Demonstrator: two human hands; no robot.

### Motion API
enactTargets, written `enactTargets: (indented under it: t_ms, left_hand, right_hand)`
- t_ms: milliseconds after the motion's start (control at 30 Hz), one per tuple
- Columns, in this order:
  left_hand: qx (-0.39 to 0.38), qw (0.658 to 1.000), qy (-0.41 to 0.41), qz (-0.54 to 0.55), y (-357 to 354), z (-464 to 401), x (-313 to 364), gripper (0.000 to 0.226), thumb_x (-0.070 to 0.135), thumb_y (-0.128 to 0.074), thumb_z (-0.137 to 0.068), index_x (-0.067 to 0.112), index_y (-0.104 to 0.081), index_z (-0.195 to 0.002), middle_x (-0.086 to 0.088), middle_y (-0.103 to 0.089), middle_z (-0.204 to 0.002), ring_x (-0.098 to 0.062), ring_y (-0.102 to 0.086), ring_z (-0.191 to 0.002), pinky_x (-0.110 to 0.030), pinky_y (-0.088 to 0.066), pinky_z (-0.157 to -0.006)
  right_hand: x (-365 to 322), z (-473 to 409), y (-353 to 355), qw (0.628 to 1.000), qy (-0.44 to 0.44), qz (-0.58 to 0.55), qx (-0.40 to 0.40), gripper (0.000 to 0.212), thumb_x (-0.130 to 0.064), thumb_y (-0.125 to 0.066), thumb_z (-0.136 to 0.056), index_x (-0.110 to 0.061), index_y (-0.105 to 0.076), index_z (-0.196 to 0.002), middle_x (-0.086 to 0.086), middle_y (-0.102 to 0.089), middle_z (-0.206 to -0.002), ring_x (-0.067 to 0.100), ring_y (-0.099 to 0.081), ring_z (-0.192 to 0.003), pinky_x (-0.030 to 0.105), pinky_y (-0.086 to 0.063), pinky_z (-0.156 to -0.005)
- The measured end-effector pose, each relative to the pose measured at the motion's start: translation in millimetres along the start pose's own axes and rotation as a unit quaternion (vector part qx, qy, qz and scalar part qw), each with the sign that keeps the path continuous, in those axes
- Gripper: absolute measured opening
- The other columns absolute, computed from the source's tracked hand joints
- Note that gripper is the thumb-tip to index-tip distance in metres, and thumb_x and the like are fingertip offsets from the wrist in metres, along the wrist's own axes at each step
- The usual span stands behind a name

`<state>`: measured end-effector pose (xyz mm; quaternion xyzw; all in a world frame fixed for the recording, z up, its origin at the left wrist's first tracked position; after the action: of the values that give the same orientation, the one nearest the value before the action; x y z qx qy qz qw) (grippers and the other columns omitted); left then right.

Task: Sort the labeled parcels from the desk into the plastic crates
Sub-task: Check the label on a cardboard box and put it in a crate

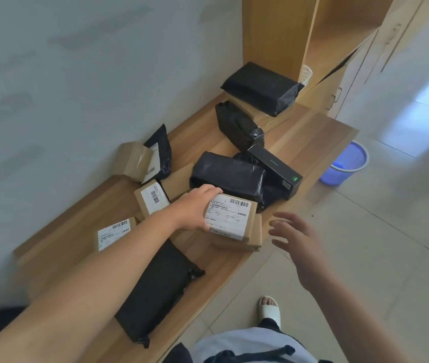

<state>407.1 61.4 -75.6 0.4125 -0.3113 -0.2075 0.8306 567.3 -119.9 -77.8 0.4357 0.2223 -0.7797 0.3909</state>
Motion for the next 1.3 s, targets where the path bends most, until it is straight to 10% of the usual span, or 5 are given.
enactTargets:
  t_ms: [333,600,867,1000,1300]
  left_hand:
    - [0.285,0.942,0.065,0.167,62.7,150.3,-19.4,0.1,0.019,-0.087,-0.078,0.039,-0.027,-0.156,0.031,-0.02,-0.149,0.008,-0.037,-0.124,-0.009,-0.041,-0.085]
    - [0.491,0.838,0.111,0.21,70.0,297.5,-58.0,0.106,0.021,-0.091,-0.075,0.044,-0.026,-0.154,0.033,-0.023,-0.149,0.009,-0.031,-0.14,-0.002,-0.037,-0.103]
    - [0.541,0.782,0.108,0.29,63.0,397.7,-103.9,0.113,0.011,-0.089,-0.076,0.065,-0.022,-0.15,0.028,-0.015,-0.165,0.008,-0.029,-0.148,-0.017,-0.043,-0.111]
    - [0.535,0.718,0.035,0.444,53.7,426.9,-126.8,0.108,0.021,-0.093,-0.074,0.042,-0.028,-0.157,0.016,-0.049,-0.153,-0.007,-0.048,-0.142,-0.028,-0.045,-0.114]
    - [0.518,0.675,-0.028,0.525,31.9,464.7,-150.2,0.095,0.063,-0.077,-0.079,0.027,-0.037,-0.157,0.006,-0.047,-0.158,-0.023,-0.046,-0.146,-0.062,-0.035,-0.117]
  right_hand:
    - [-88.3,12.2,-107.5,0.958,0.106,0.116,-0.24,0.085,-0.058,-0.084,-0.069,-0.054,-0.042,-0.143,-0.006,-0.048,-0.151,0.018,-0.055,-0.13,0.048,-0.044,-0.111]
    - [-138.3,93.9,-221.3,0.857,0.259,0.197,-0.4,0.078,-0.047,-0.087,-0.07,-0.075,-0.045,-0.129,-0.029,-0.061,-0.129,0.001,-0.062,-0.119,0.039,-0.053,-0.1]
    - [-129.9,158.8,-291.4,0.838,0.261,0.165,-0.449,0.069,-0.031,-0.083,-0.077,-0.056,-0.057,-0.135,-0.011,-0.067,-0.132,0.019,-0.069,-0.119,0.044,-0.06,-0.092]
    - [-127.2,184.6,-315.1,0.842,0.242,0.133,-0.464,0.068,-0.037,-0.084,-0.073,-0.052,-0.059,-0.135,-0.002,-0.07,-0.131,0.026,-0.071,-0.117,0.059,-0.053,-0.101]
    - [-102.3,222.2,-333.7,0.856,0.22,0.077,-0.462,0.062,-0.021,-0.065,-0.082,-0.036,-0.057,-0.142,0.012,-0.072,-0.128,0.032,-0.071,-0.116,0.057,-0.054,-0.102]
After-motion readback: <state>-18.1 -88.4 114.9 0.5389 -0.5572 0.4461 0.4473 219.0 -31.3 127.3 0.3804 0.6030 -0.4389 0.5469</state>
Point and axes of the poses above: each hand's wrist, its own z-axis away from the middle knuckle, its own y-axis out of the back of the hand, x = y × z, the point moved 10 cm from there along -z, towards the middle knuckle
